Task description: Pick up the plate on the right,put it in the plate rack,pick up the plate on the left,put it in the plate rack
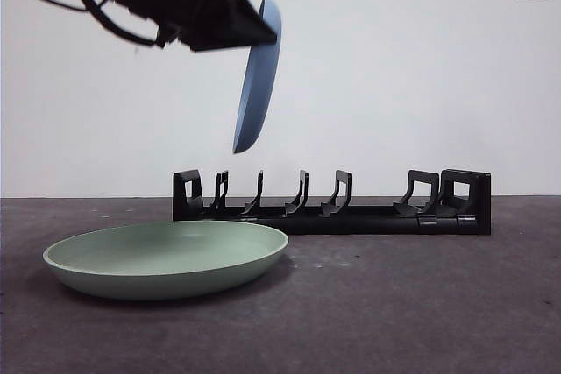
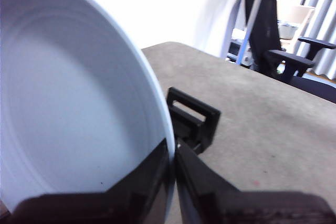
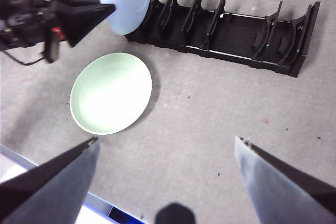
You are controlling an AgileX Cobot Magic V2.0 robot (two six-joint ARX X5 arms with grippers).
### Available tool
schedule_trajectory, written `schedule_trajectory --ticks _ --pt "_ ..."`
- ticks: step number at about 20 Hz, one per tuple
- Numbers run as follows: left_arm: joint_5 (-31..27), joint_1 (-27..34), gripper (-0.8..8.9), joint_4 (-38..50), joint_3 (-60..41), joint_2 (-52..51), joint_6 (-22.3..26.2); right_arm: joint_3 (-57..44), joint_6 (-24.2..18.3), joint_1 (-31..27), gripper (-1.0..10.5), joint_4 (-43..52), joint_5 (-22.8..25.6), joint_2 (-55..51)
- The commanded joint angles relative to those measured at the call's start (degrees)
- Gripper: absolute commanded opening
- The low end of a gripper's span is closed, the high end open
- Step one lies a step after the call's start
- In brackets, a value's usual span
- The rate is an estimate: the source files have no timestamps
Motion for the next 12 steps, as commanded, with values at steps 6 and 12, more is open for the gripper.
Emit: schedule_trajectory --ticks 6,12 --pt "3.32 2.43 -0.08 0.94 5.73 8.26 -0.46 -0.28 -0.44 0.11 4.4 -1.38 -0.15 -0.09" --pt "2.05 2.43 -0.08 -2.82 7.63 11.69 0.79 -0.28 -0.66 0.11 4.4 -1.38 -0.09 -0.04"
